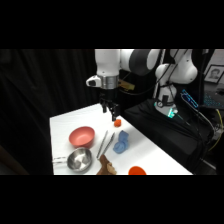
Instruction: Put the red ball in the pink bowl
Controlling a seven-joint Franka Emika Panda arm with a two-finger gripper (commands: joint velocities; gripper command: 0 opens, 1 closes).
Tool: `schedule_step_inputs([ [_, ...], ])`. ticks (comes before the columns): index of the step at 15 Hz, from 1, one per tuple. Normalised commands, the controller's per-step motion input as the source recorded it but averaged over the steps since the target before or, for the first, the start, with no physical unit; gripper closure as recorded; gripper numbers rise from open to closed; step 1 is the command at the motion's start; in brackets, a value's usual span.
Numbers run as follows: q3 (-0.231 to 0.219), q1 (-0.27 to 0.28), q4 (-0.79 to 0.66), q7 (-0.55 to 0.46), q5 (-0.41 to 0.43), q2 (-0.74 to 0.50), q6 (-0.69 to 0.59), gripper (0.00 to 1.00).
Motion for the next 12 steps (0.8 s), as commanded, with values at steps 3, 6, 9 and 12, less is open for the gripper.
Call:
schedule_step_inputs([
  [3,0.008,-0.012,0.0,0.04,-0.002,-0.01,0.0,0.0],
  [6,-0.01,-0.031,-0.07,0.04,0.029,-0.08,0.04,0.0],
  [9,-0.028,-0.051,-0.17,0.02,0.042,-0.17,0.09,0.0],
  [12,-0.041,-0.066,-0.23,-0.01,0.069,-0.21,0.13,0.0],
])
